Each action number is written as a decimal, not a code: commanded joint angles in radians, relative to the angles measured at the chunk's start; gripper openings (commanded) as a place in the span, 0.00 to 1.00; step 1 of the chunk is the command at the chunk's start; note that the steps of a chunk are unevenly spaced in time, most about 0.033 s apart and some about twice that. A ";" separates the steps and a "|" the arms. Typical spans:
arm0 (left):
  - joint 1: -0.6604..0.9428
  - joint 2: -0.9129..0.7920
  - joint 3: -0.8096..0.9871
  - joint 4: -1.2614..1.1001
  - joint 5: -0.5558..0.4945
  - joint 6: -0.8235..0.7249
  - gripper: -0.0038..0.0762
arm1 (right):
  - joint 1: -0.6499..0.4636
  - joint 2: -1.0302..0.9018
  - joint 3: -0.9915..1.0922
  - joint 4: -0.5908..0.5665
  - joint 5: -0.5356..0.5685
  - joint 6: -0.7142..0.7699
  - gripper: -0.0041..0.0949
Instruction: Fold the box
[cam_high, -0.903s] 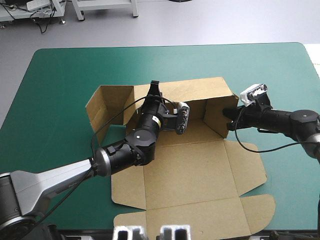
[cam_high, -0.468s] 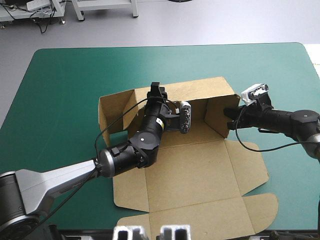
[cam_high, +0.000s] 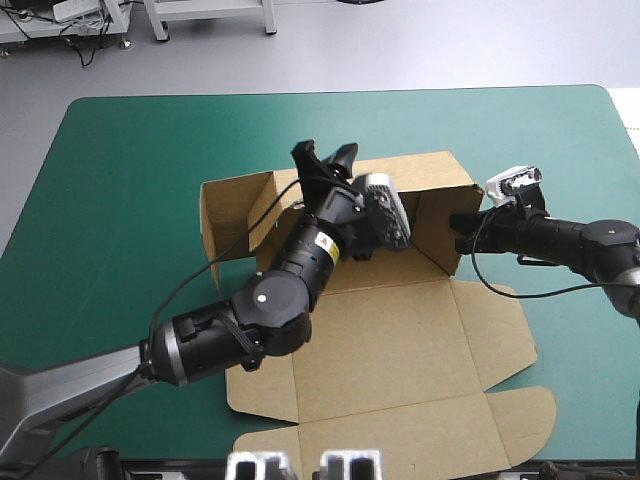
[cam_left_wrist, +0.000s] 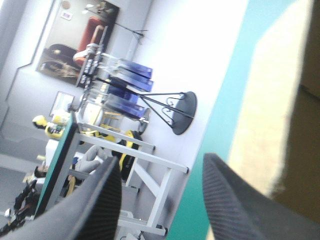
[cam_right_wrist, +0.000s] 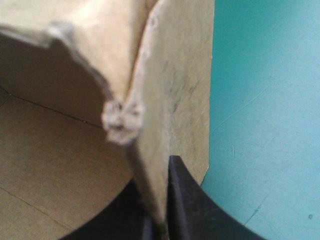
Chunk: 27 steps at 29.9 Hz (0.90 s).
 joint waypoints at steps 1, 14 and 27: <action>0.057 -0.069 -0.109 0.092 0.046 -0.068 0.33 | -0.003 -0.020 -0.018 0.017 0.000 0.046 0.04; 0.638 -0.098 -0.325 -0.556 0.033 0.048 0.05 | 0.169 -0.081 -0.181 -0.308 -0.046 0.473 0.04; 1.284 -0.089 -0.324 -1.592 0.363 0.584 0.05 | 0.303 -0.019 -0.573 -0.858 0.296 1.074 0.04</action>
